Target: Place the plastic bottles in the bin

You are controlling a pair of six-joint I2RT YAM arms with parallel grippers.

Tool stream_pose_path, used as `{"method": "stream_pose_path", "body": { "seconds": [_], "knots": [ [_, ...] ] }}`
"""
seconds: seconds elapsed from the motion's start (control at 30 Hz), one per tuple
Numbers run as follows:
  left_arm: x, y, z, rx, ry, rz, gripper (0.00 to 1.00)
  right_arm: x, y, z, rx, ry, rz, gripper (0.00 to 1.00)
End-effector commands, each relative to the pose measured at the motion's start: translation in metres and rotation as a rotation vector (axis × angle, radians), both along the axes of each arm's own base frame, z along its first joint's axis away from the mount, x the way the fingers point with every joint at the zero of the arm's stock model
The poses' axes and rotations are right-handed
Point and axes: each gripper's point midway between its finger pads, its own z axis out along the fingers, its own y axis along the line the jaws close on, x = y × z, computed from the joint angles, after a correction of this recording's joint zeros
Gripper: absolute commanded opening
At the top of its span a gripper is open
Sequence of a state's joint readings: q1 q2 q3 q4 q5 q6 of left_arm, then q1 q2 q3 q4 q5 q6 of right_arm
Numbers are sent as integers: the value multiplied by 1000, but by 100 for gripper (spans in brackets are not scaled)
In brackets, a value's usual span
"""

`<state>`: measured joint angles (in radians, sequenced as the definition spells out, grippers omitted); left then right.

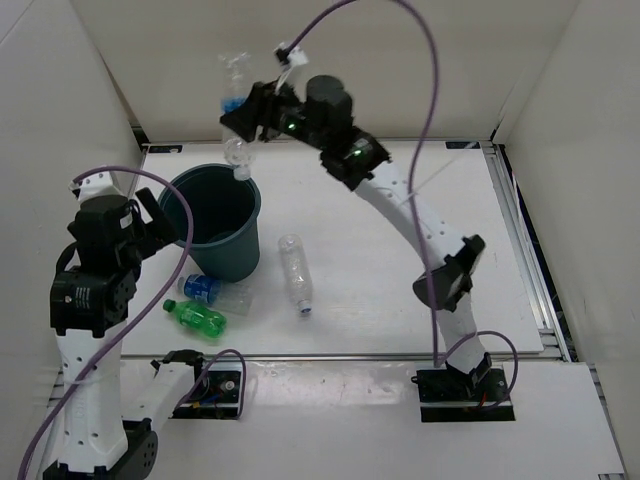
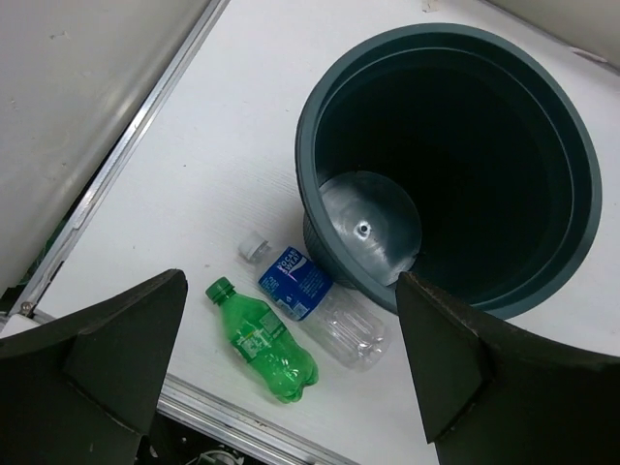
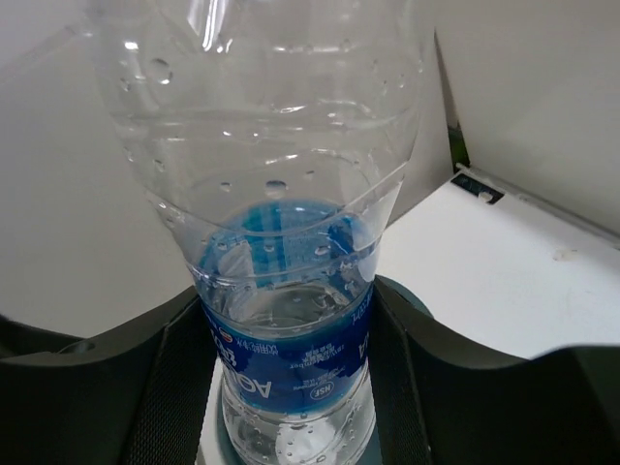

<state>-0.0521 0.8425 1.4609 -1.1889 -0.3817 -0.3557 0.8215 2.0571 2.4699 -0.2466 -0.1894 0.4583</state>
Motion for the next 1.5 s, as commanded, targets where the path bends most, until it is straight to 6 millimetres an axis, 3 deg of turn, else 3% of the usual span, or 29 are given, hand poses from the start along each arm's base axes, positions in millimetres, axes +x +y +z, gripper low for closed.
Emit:
{"method": "stream_pose_path", "body": {
  "seconds": [0.0,0.03,0.1,0.13,0.23,0.27,0.3,0.37,0.47,0.5,0.53,0.57,0.6,0.63,0.67,0.7,0.77,0.83,0.93,0.97,1.03,1.1,1.13,1.2,1.23,1.27,1.37,1.4,1.47],
  "knots": [
    [1,4,12,33,19,9,100,11,58,-59,-58,-40,-11,47],
    [0,4,17,32,4,9,100,4,77,-79,-85,-33,10,49],
    [-1,4,25,40,-6,5,100,-6,89,-88,-113,-60,19,56],
    [-1,4,25,40,-6,5,100,-13,98,-101,-137,-55,29,60],
    [-9,5,33,45,-38,1,100,-29,94,-90,-159,-88,32,93],
    [-8,5,29,46,-26,1,100,-27,86,-92,-186,-87,3,100],
    [-14,5,29,45,-39,1,100,-31,67,-61,-159,-121,-37,100],
    [-18,6,28,44,-44,2,100,-25,40,-47,-172,-126,-166,100],
    [-25,5,24,23,-60,12,100,-24,-33,-23,-206,-79,-316,100],
    [-29,7,23,18,-70,25,100,-16,-48,-47,-265,-36,-351,100],
    [-31,6,24,9,-83,30,100,-16,-61,-59,-293,-6,-371,100],
    [-33,7,22,-2,-88,46,100,-23,-82,-54,-286,16,-386,100],
    [-38,7,22,-11,-104,50,100,-26,-94,-75,-330,64,-387,100],
    [-37,7,19,-23,-111,56,100,-26,-103,-125,-399,168,-366,100],
    [-39,7,17,-23,-110,56,100,-35,-113,-134,-400,198,-338,100],
    [-39,7,16,-33,-123,60,100,-35,-121,-156,-426,244,-313,100],
    [-39,4,8,-45,-108,56,100,-48,-123,-196,-482,327,-232,100],
    [-38,0,2,-62,-90,40,100,-71,-113,-251,-554,455,-56,95],
    [-39,-2,-1,-81,-84,40,100,-85,-104,-298,-600,561,62,96],
    [-41,-2,-3,-80,-72,41,100,-85,-100,-305,-604,574,79,100],
    [-42,-2,-5,-79,-63,41,100,-80,-94,-330,-635,613,89,100],
    [-46,-1,-5,-79,-63,41,100,-75,-88,-342,-653,622,103,100],
    [-47,-1,-7,-78,-54,42,100,-72,-85,-360,-681,640,107,100],
    [-47,-1,-7,-78,-54,42,100,-65,-74,-361,-676,644,125,100],
    [-50,-1,-7,-78,-49,42,100,-67,-70,-378,-700,691,154,100],
    [-51,-1,-8,-84,-43,46,100,-58,-65,-374,-686,689,156,100],
    [-53,-2,-7,-95,-47,52,100,-57,-59,-395,-704,741,175,100],
    [-53,-1,-7,-100,-52,65,100,-60,-59,-406,-718,778,181,98],
    [-54,0,-9,-99,-43,66,100,-61,-57,-408,-718,792,197,91]
  ]
}}
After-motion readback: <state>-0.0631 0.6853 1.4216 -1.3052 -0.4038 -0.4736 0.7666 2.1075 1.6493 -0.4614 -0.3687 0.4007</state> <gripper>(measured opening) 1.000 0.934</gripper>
